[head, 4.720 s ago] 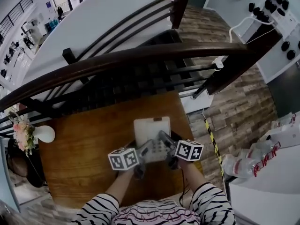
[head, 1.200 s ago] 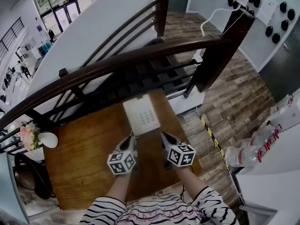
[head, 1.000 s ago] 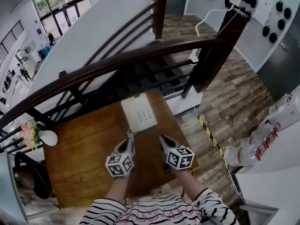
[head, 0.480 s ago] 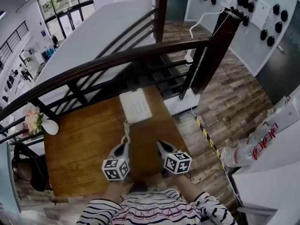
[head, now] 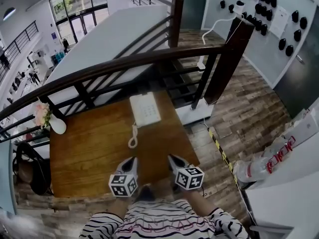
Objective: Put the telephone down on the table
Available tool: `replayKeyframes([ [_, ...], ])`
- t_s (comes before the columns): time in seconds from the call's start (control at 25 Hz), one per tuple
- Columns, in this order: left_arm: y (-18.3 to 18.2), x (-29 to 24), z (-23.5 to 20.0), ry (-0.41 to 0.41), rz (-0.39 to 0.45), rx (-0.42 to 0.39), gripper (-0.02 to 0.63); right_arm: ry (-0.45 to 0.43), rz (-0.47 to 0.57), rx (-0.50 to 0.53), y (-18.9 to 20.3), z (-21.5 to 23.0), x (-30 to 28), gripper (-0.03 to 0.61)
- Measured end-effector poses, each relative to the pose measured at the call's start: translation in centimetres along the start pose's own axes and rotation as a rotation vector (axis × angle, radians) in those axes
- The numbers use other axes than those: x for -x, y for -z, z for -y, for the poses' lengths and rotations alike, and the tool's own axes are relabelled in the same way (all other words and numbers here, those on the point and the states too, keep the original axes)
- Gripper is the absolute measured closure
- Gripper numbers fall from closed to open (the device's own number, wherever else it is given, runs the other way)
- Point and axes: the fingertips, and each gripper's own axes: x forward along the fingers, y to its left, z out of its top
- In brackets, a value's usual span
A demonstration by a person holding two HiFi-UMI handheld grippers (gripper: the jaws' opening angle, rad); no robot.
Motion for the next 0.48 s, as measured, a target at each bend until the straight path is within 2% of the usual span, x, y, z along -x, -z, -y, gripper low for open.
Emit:
replayKeyframes([
  [0.48, 1.9, 4.6, 3.3, 0.004, 0.015, -0.05, 0.612, -0.013, 0.02, -0.017, 1.9, -1.5, 6.1, 0.578],
])
